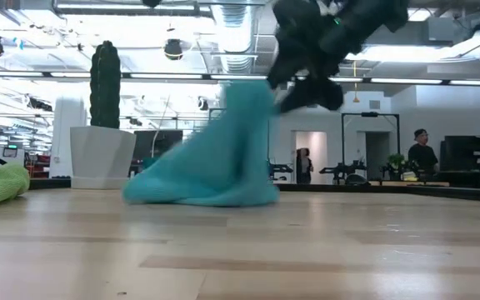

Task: Fold microfiber towels
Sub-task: Fold the blue towel

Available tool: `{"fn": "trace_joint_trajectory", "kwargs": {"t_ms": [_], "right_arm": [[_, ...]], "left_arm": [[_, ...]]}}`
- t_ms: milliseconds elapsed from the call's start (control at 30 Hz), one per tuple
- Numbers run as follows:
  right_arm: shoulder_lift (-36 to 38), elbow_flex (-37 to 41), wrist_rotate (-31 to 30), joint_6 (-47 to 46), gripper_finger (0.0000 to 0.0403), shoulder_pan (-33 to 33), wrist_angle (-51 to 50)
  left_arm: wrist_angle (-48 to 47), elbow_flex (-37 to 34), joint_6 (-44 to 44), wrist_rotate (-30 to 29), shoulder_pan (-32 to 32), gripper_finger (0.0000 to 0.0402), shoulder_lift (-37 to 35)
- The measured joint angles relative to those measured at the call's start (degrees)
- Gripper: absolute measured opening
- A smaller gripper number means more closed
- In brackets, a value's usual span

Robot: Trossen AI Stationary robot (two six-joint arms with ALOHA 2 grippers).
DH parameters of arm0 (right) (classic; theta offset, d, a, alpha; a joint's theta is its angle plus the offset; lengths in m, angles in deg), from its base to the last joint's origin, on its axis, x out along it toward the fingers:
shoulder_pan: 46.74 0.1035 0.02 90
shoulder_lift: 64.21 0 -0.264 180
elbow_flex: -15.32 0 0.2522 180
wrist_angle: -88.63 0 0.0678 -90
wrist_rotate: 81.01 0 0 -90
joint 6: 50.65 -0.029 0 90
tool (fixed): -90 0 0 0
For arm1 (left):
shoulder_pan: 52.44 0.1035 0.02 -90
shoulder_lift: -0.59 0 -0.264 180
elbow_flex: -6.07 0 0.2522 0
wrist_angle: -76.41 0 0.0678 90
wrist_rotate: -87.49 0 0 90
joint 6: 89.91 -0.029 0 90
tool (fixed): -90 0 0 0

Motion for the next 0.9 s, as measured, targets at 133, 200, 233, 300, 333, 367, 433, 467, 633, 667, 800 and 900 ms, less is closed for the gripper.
{"fn": "trace_joint_trajectory", "kwargs": {"t_ms": [133, 200, 233, 300, 333, 367, 433, 467, 633, 667, 800, 900], "right_arm": [[-1.09, 3.08, -0.01, -0.49, 0.0274, 0.23, 5.38], [-1.54, 4.3, 0.01, -0.68, 0.0275, 0.23, 5.72], [-1.61, 4.86, 0.05, -0.83, 0.0275, 0.27, 5.57], [-1.55, 5.98, 0.15, -0.77, 0.0275, 0.67, 5.99], [-1.52, 6.63, 0.24, 0.07, 0.0275, 0.93, 6.16], [-1.39, 7.37, 0.27, 1.27, 0.0275, 1.12, 5.68], [-0.84, 8.55, 0.43, 2.65, 0.0275, 1.47, 3.9], [-0.83, 8.63, 0.64, 2.64, 0.0275, 1.5, 3.57], [0.27, 8.99, 5.39, 2.3, 0.0275, 1.25, -1.42], [0.79, 8.89, 5.86, 1.71, 0.0275, 1.37, -2.53], [4.38, 8.91, 5.85, 0.66, 0.0275, 2.53, -10.58], [8.77, 8.98, 4.87, 0.85, 0.0276, 3.62, -16.62]], "left_arm": [[-0.86, 2.29, -0.74, 1.14, -0.11, 0.0096, -0.49], [-1.7, 2.39, -0.68, 2.54, -0.12, 0.0096, -0.54], [-2.85, 2.35, -0.64, 3.02, -0.25, 0.0096, -0.48], [-4.21, 1.69, -0.2, 3.12, -1.05, 0.0096, 0.17], [-3.89, 1.01, 0.23, 3.33, -1.3, 0.0096, 0.87], [-3.33, -0.02, 0.34, 3.54, -1.56, 0.0096, 1.83], [-1.1, -1.9, 0.4, 5.45, -1.79, 0.0096, 4.93], [0.6, -2.51, 0.42, 5.97, -1.78, 0.0096, 6.76], [8.98, -3.22, 2.38, 11.97, -1.03, 0.0096, 18.65], [9.82, -3.25, 2.63, 13.42, -1.04, 0.0096, 21.21], [9.38, -3.23, 3.63, 18.56, -1.14, 0.0096, 27.89], [9.08, -3.32, 0.42, 20.34, -1.57, 0.0096, 30.0]]}}
